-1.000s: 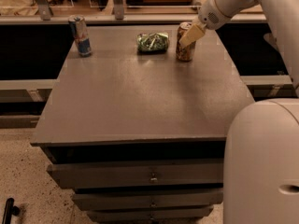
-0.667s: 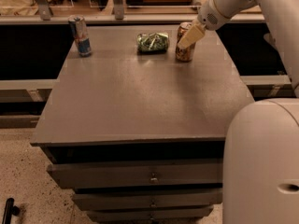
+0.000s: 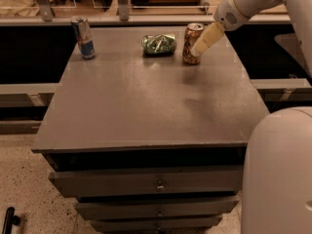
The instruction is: Move orange can near green can
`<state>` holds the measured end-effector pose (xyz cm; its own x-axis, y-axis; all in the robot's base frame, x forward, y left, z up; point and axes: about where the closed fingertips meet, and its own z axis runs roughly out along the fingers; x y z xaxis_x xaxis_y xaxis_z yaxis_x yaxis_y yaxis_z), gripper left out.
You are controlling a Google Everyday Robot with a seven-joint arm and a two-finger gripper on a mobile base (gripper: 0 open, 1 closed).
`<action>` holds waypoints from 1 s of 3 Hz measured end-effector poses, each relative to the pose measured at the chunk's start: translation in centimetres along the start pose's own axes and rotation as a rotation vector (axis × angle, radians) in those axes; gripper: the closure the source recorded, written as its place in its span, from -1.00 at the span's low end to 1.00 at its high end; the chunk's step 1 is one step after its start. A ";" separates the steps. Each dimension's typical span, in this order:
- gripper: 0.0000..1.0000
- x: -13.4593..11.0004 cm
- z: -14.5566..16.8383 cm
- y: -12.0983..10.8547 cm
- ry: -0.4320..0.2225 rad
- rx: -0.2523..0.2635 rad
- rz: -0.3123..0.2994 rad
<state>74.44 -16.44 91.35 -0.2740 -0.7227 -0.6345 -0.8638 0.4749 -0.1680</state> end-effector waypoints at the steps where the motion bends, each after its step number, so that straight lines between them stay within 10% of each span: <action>1: -1.00 0.1 -2.6 1.3 0.036 -0.015 -0.068; 3: -1.00 0.5 -6.7 3.5 0.105 -0.027 -0.142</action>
Offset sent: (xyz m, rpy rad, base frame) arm -0.1055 -0.0429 0.0726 -0.2451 0.0002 0.1505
